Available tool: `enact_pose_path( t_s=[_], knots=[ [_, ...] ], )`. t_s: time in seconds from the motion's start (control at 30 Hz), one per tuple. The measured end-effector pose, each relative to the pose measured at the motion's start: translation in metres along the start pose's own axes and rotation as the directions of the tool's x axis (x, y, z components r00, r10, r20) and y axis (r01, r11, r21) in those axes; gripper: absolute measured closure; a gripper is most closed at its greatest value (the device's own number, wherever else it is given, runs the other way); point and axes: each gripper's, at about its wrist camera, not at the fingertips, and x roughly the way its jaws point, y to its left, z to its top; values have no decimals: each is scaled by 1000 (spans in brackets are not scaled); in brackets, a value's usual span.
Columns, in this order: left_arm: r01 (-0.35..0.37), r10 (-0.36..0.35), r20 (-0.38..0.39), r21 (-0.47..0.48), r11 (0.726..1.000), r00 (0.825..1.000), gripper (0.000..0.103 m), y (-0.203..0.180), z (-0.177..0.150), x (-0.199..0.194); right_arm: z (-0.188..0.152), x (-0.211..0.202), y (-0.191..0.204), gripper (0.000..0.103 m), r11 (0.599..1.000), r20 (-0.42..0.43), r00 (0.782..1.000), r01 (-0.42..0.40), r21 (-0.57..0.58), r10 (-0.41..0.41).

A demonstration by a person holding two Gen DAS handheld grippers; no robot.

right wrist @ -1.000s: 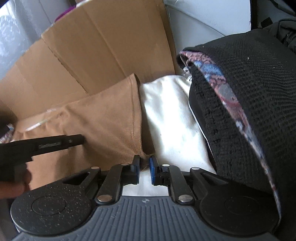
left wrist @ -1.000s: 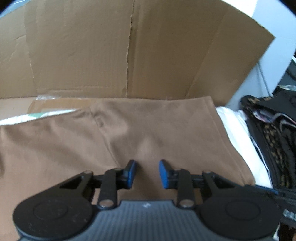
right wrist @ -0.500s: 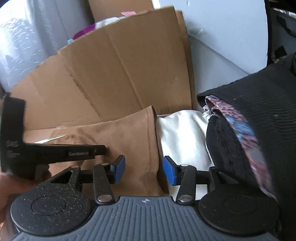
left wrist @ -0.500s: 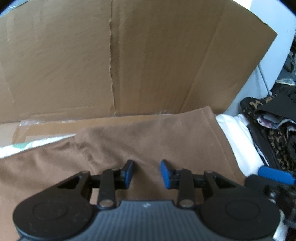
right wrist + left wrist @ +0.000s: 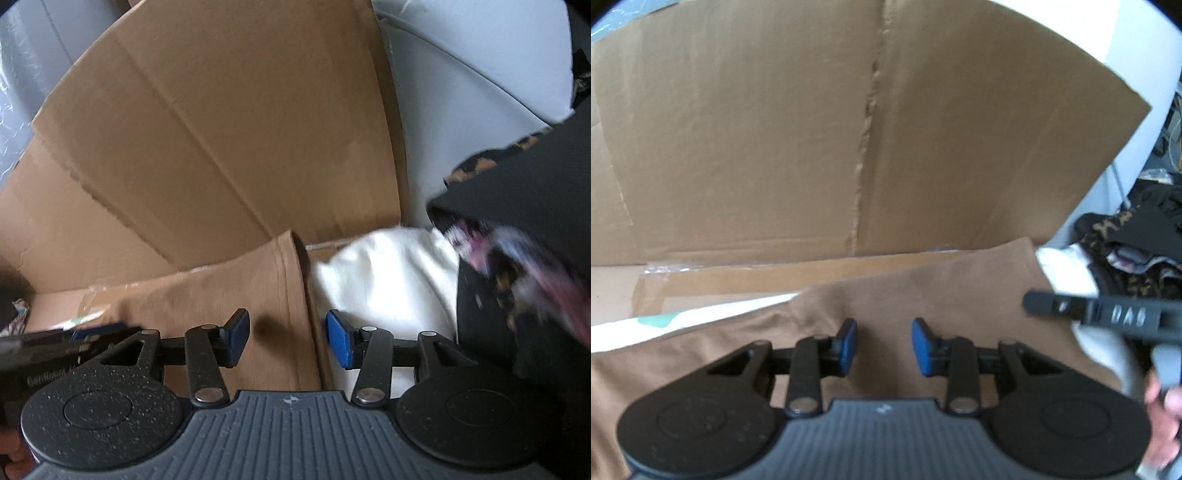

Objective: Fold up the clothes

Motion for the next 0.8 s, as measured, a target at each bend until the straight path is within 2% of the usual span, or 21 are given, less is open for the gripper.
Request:
enact_pose_path(
  t_s=[0.03,0.1,0.17,0.33,0.4,0.47,0.6,0.7,0.73,0.8],
  knots=[
    [-6,6,-6,0,1000,1000,72,2,1,4,3,2,1,51,1000,0,1000,-1,-2,1],
    [-10,10,-8,-4,1000,1000,72,4,3,9,7,7,6,62,999,0,1000,8,-31,-7],
    [-14,14,-4,5,1000,1000,72,3,7,14,12,13,11,83,997,1,1000,23,-67,-23],
    [-16,16,-1,30,999,1000,72,-4,18,29,20,13,9,100,992,26,996,84,-91,-82],
    [-21,21,6,26,999,1000,72,-7,21,28,23,10,6,100,988,43,991,129,-80,-126],
    [-26,26,14,20,999,1000,72,-10,24,27,25,5,5,98,991,40,992,120,-65,-118],
    [-43,43,24,18,999,999,54,-13,23,13,20,-11,9,97,994,35,997,73,-76,-71],
    [-59,59,30,21,998,998,48,-15,19,-3,13,-24,17,87,995,25,999,42,-93,-40],
    [-65,64,31,22,998,997,47,-16,18,-8,10,-29,19,76,995,23,999,30,-97,-28],
    [-70,70,30,17,997,997,44,-15,12,-18,4,-39,27,67,993,26,1000,10,-120,-6]
  ],
)
